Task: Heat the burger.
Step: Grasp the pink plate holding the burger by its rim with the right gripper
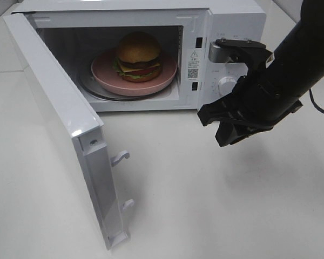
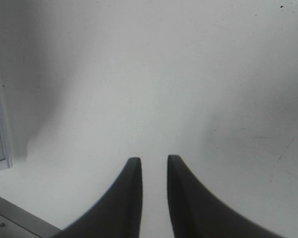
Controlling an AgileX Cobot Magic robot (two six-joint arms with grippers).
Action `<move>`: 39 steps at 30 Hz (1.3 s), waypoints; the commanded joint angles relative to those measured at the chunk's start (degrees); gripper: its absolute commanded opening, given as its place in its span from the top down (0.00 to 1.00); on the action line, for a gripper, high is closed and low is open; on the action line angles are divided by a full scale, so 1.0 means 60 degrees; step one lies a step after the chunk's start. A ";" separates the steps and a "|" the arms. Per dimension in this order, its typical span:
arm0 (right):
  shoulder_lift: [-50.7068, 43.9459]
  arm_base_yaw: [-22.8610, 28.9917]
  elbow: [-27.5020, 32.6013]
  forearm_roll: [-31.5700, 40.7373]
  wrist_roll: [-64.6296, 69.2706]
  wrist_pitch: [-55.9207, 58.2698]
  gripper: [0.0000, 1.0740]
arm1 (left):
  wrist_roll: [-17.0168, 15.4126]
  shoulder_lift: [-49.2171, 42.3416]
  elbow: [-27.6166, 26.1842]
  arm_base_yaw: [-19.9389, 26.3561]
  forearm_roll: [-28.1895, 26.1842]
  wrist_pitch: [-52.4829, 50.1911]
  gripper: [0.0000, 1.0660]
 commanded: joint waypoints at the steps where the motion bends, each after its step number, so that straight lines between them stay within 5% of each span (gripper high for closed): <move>1: -0.0048 -0.0038 -0.0048 0.0057 -0.0153 0.0048 0.82 | 0.0000 -0.0191 0.0029 -0.0010 -0.0010 -0.0162 1.00; 12: -0.0048 0.0000 -0.0048 0.0153 -0.1222 -0.0420 0.74 | 0.0000 -0.0191 0.0029 -0.0010 -0.0010 -0.0162 1.00; 15: -0.0048 0.0000 -0.0048 0.0525 -0.1986 -0.0764 0.63 | 0.0000 -0.0191 0.0029 -0.0010 -0.0010 -0.0162 1.00; 17: -0.0048 0.0000 -0.0048 0.1031 -0.3056 -0.1184 0.47 | 0.0000 -0.0191 0.0029 -0.0010 -0.0010 -0.0162 1.00; 21: 0.0067 0.0000 -0.0048 0.1423 -0.3973 -0.1356 0.41 | 0.0000 -0.0191 0.0029 -0.0010 -0.0010 -0.0162 1.00; 30: 0.0659 0.0000 -0.0048 0.2158 -0.6140 -0.1814 0.40 | 0.0000 -0.0191 0.0029 -0.0010 -0.0010 -0.0162 1.00; 39: 0.1432 0.0840 -0.1366 0.1881 -0.7525 -0.1939 0.40 | 0.0000 -0.0191 0.0029 -0.0010 -0.0010 -0.0162 1.00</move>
